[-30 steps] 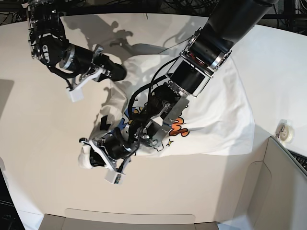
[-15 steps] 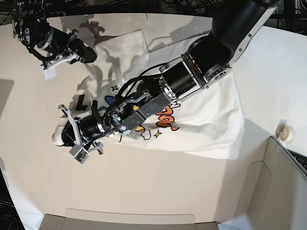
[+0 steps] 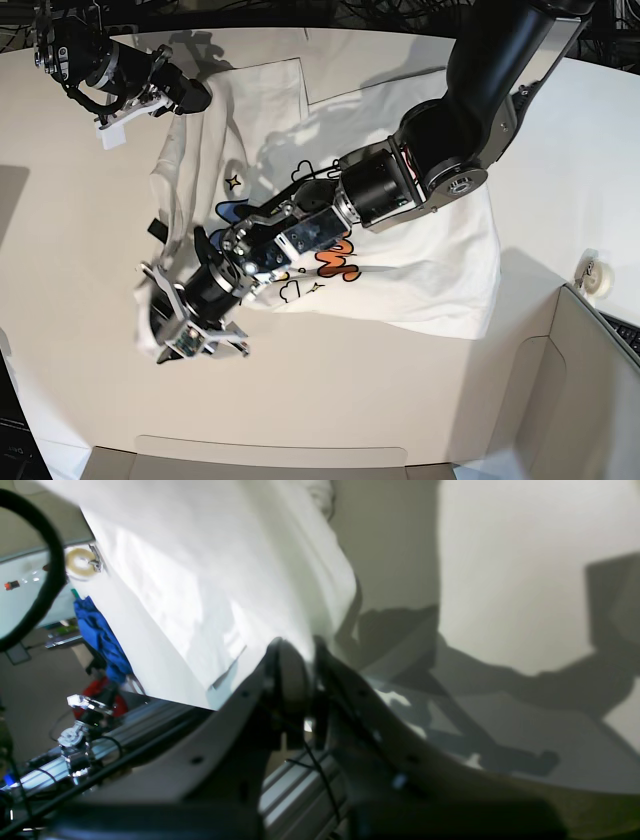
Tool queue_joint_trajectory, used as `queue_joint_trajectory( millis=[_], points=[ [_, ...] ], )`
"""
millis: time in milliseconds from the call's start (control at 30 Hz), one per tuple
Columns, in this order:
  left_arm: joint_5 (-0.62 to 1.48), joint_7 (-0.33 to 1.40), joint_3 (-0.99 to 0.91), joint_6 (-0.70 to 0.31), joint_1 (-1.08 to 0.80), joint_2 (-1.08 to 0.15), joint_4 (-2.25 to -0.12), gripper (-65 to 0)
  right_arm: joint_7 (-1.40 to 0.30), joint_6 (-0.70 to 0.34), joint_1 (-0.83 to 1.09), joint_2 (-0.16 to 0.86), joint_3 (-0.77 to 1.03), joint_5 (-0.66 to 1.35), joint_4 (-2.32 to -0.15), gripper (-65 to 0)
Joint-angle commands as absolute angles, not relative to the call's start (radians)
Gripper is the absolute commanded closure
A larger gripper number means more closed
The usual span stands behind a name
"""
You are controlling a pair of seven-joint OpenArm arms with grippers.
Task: Layout the t-shirt on the table in an organized manner, then fold the t-shirt properly
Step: 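Drag the t-shirt across the table with both grippers and release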
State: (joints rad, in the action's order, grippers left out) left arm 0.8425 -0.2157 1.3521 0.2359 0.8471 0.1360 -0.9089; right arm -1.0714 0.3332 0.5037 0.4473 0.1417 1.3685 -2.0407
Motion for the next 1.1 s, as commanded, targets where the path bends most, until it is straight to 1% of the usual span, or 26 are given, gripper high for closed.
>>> queue_joint_trajectory(
  millis=[0, 33, 67, 133, 167, 233, 367, 433, 533, 600, 633, 700, 733, 800, 867, 1000, 1067],
  points=[
    [0.843, -0.259, 1.374, 0.246, 0.875, 0.157, -0.960, -29.9, -1.095, 0.338, 0.499, 0.458, 0.147, 1.405, -2.055, 0.0],
    [0.858, -0.268, 1.395, 0.277, 0.852, 0.157, -1.001, -36.8, -1.095, 0.338, 0.498, 0.458, 0.147, 1.405, -2.055, 0.0],
    [0.875, -0.288, 1.397, 0.335, 0.809, 0.157, -1.044, -42.2, -1.095, 0.338, 0.495, 0.458, 0.147, 1.405, -2.055, 0.0],
    [0.883, -0.332, 1.394, 0.452, 0.754, 0.157, -1.125, -49.1, -1.095, 0.338, 0.484, 0.458, 0.139, 1.405, -2.055, 0.0],
    [0.886, -0.344, 1.394, 0.483, 0.754, 0.157, -1.145, -49.9, -1.093, 0.338, 0.483, 0.460, 0.134, 1.405, -2.055, 0.0],
    [0.886, -0.348, 1.386, 0.489, 0.756, 0.157, -1.147, -48.7, -1.093, 0.338, 0.472, 0.464, 0.128, 1.405, -2.054, 0.0],
    [0.889, -0.334, 1.354, 0.438, 0.756, 0.157, -1.164, -48.6, -1.093, 0.338, 0.470, 0.464, 0.127, 1.405, -2.054, 0.0],
    [0.889, -0.240, 1.357, 0.398, 0.756, 0.157, -1.190, -50.1, -1.093, 0.338, 0.470, 0.463, 0.127, 1.405, -2.054, 0.0],
    [0.883, -0.004, 1.349, 0.380, 0.756, 0.157, -1.245, -53.5, -1.093, 0.338, 0.469, 0.452, 0.127, 1.405, -2.054, 0.0],
    [0.871, 0.085, 1.366, 0.375, 0.765, 0.157, -1.260, -53.7, -1.095, 0.338, 0.475, 0.429, 0.127, 1.405, -2.054, 0.0],
    [0.849, 0.122, 1.402, 0.349, 0.783, 0.157, -1.254, -53.8, -1.095, 0.338, 0.476, 0.429, 0.127, 1.405, -2.054, 0.0],
    [0.779, 0.188, 1.484, 0.263, 0.842, 0.157, -1.241, -53.6, -1.095, 0.338, 0.478, 0.430, 0.125, 1.405, -2.054, 0.0],
    [0.734, 0.223, 1.484, 0.231, 0.863, 0.157, -1.227, -53.5, -1.095, 0.338, 0.478, 0.430, 0.125, 1.403, -2.054, 0.0],
    [0.615, 0.268, 1.484, 0.205, 0.875, 0.157, -1.219, -53.5, -1.096, 0.338, 0.475, 0.430, 0.125, 1.403, -2.054, 0.0],
    [0.450, 0.277, 1.484, 0.211, 0.872, 0.157, -1.218, -53.0, -1.096, 0.338, 0.470, 0.429, 0.117, 1.403, -2.054, 0.0],
    [0.079, 0.278, 1.484, 0.289, 0.829, 0.157, -1.218, -49.7, -1.096, 0.338, 0.438, 0.432, 0.081, 1.360, -2.054, 0.0],
    [-0.042, 0.286, 1.484, 0.332, 0.803, 0.157, -1.219, -49.1, -1.096, 0.338, 0.424, 0.432, 0.068, 1.331, -2.054, 0.0]
  ],
)
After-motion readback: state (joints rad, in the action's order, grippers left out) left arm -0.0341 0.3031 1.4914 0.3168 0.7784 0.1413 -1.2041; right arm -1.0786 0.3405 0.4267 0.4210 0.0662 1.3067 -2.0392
